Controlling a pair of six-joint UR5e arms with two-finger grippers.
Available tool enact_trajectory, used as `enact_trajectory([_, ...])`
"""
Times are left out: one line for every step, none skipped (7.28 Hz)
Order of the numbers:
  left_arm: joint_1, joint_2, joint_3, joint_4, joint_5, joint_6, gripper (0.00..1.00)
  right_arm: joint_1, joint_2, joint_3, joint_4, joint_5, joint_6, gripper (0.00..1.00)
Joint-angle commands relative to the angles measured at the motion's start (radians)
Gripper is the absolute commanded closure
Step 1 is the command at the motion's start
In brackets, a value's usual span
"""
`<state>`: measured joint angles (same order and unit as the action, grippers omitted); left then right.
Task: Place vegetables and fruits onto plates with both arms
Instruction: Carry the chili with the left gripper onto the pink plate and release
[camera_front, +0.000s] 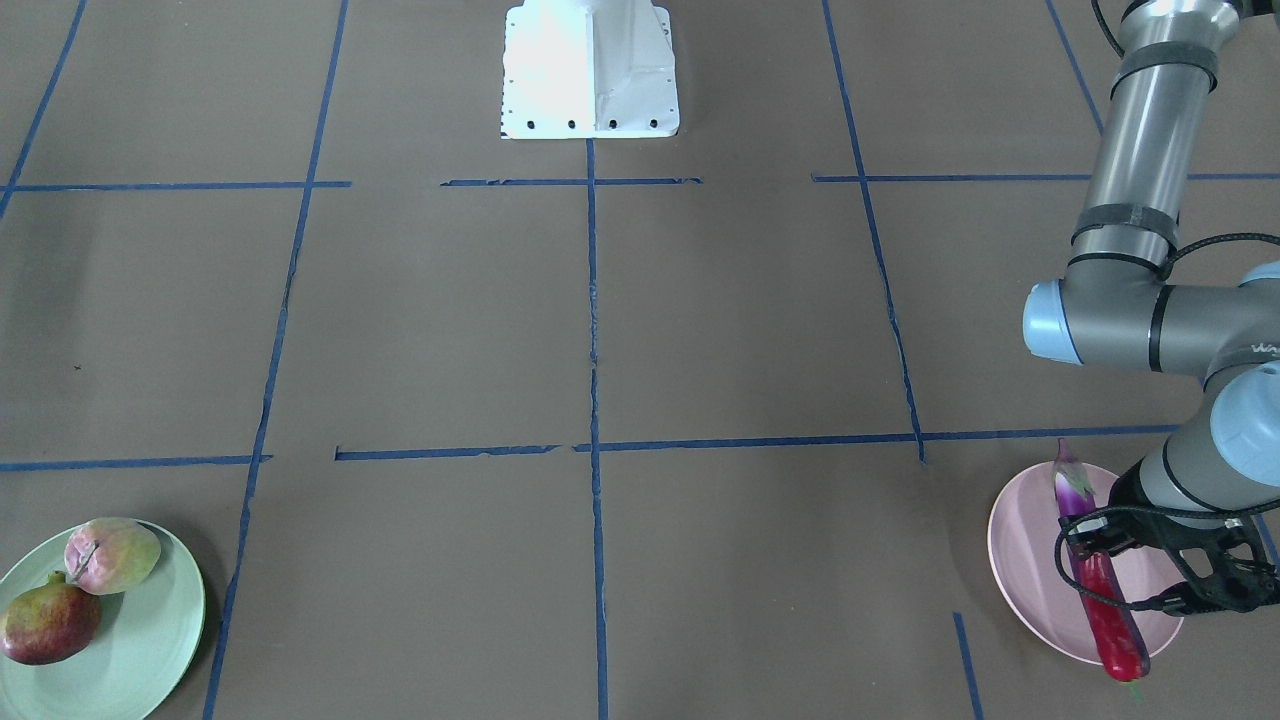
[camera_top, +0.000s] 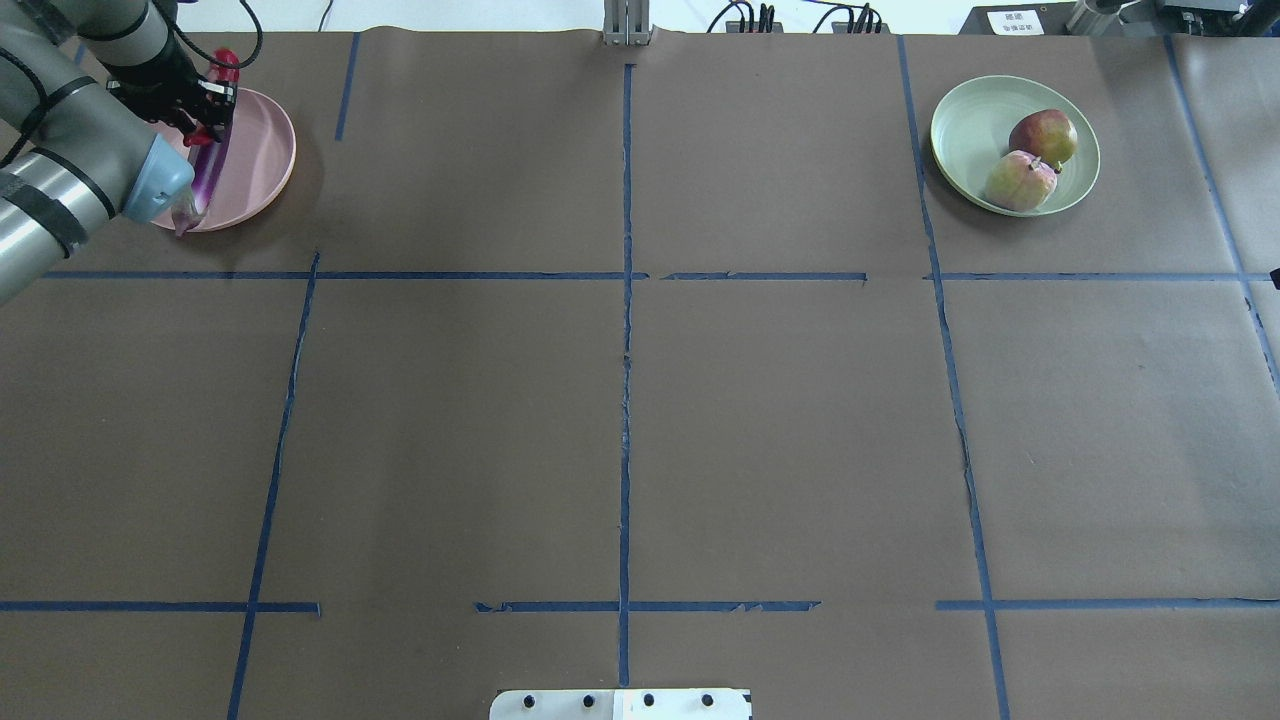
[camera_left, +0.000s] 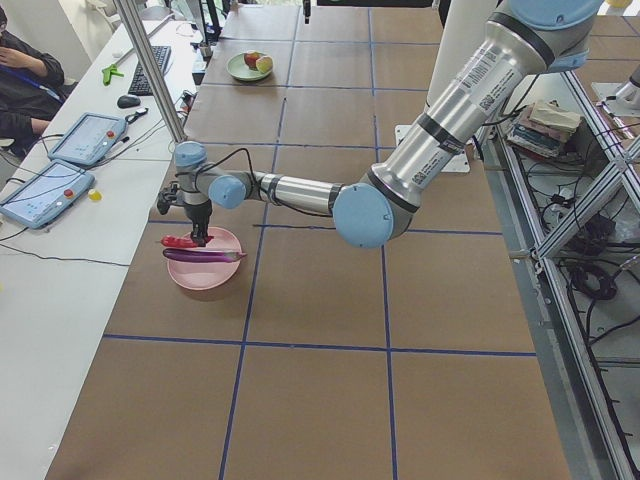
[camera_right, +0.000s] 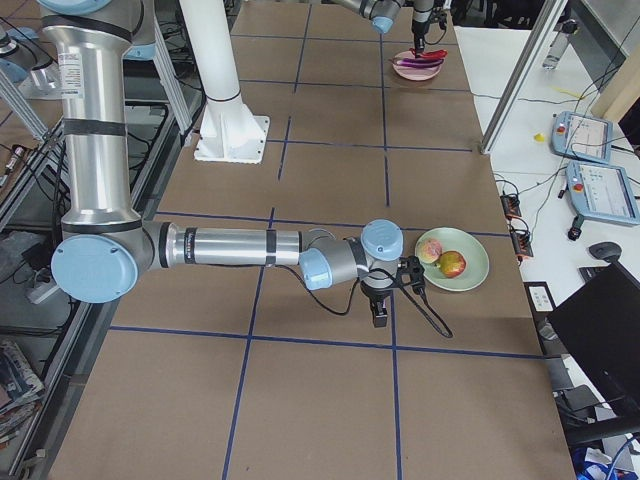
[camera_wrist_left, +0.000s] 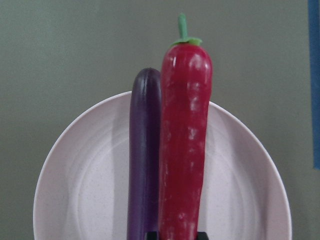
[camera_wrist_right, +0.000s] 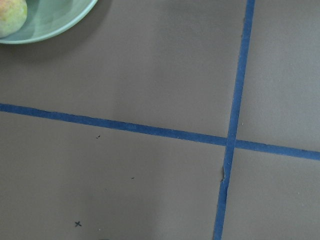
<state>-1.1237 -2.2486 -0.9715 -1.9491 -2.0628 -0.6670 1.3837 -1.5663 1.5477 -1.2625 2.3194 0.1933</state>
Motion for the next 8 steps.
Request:
enact_trajectory([-0.001, 0.001, 0.019, -0.042, -0.006, 0.012, 0.00, 0.000, 0.000, 0.000, 0.000, 0.000, -0.001, 0.00])
enact_trajectory([-0.002, 0.015, 0.001, -0.039, -0.095, 0.020, 0.00, 0.000, -0.001, 0.000, 0.000, -0.002, -0.002, 0.00])
enact_trajectory([-0.013, 0.077, -0.080, -0.033, -0.161, 0.048, 0.00, 0.000, -0.009, 0.002, 0.002, -0.002, -0.003, 0.00])
enact_trajectory([-0.045, 0.149, -0.173, -0.025, -0.186, 0.105, 0.00, 0.003, -0.015, 0.002, -0.003, -0.003, -0.008, 0.00])
enact_trajectory([-0.094, 0.182, -0.215, -0.002, -0.236, 0.185, 0.00, 0.009, -0.041, 0.006, -0.006, -0.002, -0.018, 0.00])
enact_trajectory([-0.156, 0.222, -0.263, 0.068, -0.275, 0.325, 0.00, 0.021, -0.088, 0.044, -0.011, 0.001, -0.023, 0.00])
enact_trajectory([-0.206, 0.286, -0.350, 0.187, -0.273, 0.459, 0.00, 0.034, -0.139, 0.125, -0.071, 0.021, -0.025, 0.00])
enact_trajectory([-0.253, 0.331, -0.440, 0.316, -0.272, 0.574, 0.00, 0.043, -0.190, 0.247, -0.206, 0.026, -0.066, 0.00])
